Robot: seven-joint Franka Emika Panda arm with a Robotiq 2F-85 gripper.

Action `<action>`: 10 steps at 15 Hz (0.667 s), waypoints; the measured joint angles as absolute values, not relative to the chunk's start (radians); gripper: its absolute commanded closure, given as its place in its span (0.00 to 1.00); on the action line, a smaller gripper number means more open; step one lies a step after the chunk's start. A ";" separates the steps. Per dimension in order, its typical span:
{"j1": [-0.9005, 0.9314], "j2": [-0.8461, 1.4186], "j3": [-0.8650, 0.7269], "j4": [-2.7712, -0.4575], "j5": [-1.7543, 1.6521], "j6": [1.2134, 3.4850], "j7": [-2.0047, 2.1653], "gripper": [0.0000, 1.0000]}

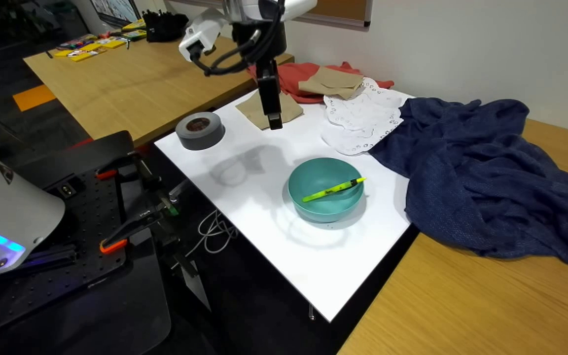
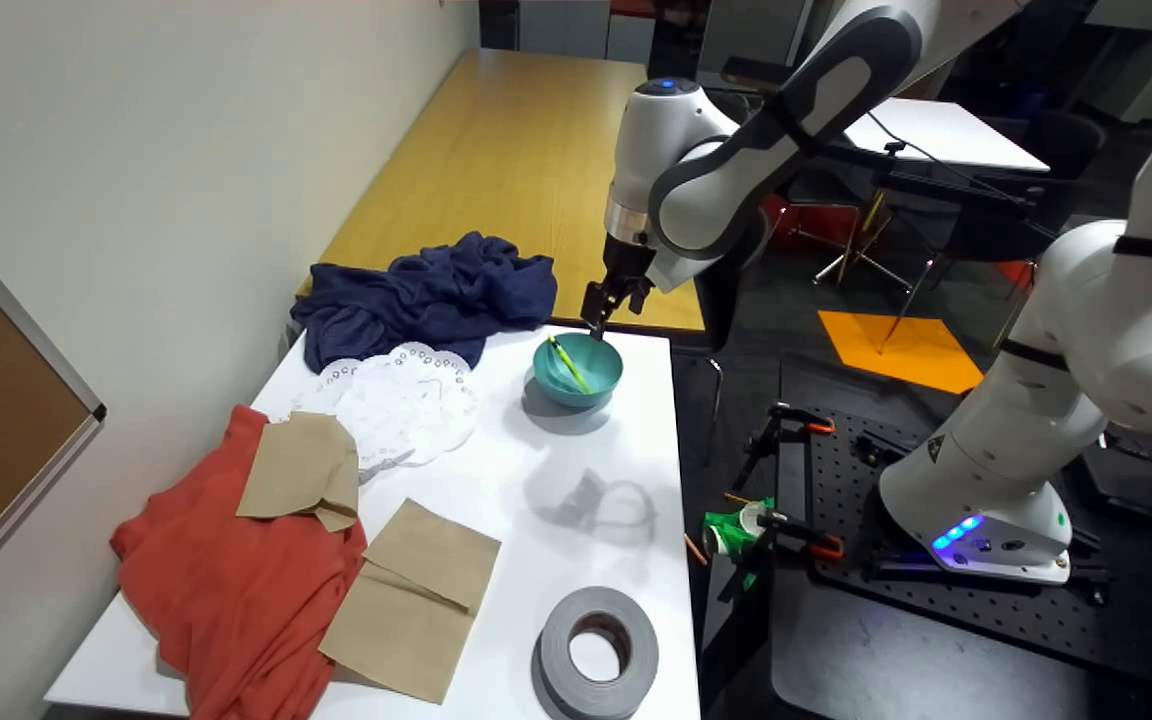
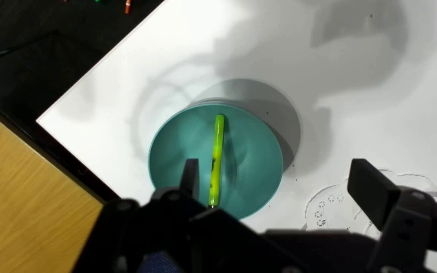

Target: Remove the pencil from the bowl and move the bowl to the left

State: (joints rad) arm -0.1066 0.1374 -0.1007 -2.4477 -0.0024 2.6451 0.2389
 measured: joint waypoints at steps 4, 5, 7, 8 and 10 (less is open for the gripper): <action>-0.106 0.197 -0.126 -2.441 -0.020 2.794 0.245 0.00; -0.107 0.222 -0.133 -2.434 -0.020 2.826 0.245 0.00; -0.106 0.284 -0.147 -2.411 -0.016 2.872 0.245 0.00; -0.106 0.318 -0.153 -2.395 -0.012 2.887 0.245 0.00; -0.109 0.388 -0.157 -2.358 0.007 2.902 0.244 0.00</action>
State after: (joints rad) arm -0.1088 0.3884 -0.1567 -2.3584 0.0074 2.9020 0.2438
